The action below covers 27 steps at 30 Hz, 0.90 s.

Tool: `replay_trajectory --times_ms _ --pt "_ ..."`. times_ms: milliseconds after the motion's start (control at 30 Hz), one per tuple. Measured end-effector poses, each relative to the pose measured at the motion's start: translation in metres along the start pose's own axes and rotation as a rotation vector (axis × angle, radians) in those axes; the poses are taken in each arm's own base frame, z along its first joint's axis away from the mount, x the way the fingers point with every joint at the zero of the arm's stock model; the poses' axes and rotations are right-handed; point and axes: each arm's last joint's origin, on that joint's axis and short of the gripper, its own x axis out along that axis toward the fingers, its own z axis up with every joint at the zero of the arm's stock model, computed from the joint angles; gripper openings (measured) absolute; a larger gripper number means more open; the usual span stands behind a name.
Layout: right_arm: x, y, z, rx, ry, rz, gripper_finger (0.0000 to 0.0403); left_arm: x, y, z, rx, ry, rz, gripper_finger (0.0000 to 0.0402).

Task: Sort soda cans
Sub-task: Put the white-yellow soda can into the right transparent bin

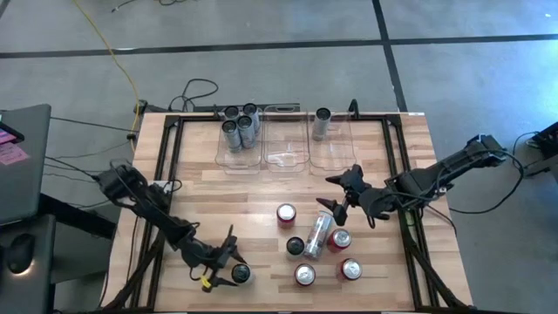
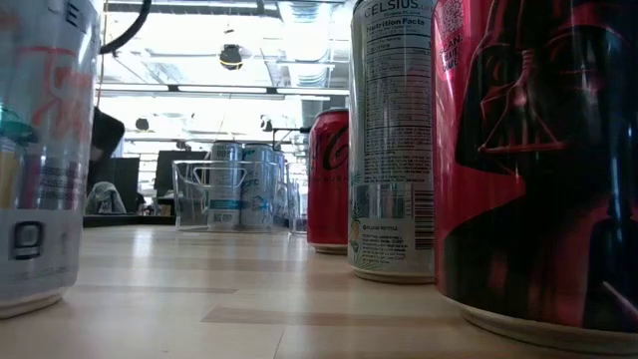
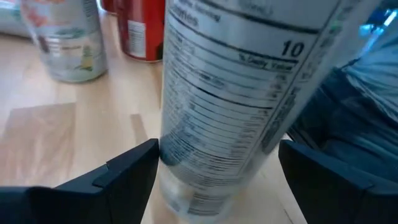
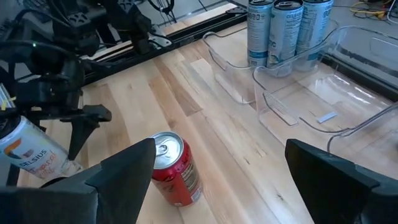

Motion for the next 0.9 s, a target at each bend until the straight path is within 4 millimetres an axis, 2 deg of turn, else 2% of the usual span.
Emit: replay_trajectory --times_ms 300,467,633,767,900 --pt "-0.003 0.002 -0.004 0.006 0.024 0.012 0.0379 0.031 0.005 0.009 0.122 -0.011 -0.02 0.0327" --pt "-0.003 0.002 -0.004 0.004 0.025 0.015 0.0379 0.034 0.017 0.016 0.117 -0.031 -0.038 0.0309" --pt "-0.003 0.002 -0.004 0.001 0.024 0.015 0.0379 0.036 0.027 0.018 0.092 -0.033 -0.005 0.0248" --pt "-0.003 0.002 -0.004 -0.014 0.022 0.017 0.0379 0.037 0.039 0.021 0.121 -0.039 0.031 0.0245" --pt "-0.003 0.002 -0.004 -0.036 0.027 0.015 0.0379 0.04 0.058 0.027 0.103 -0.051 0.095 0.0245"
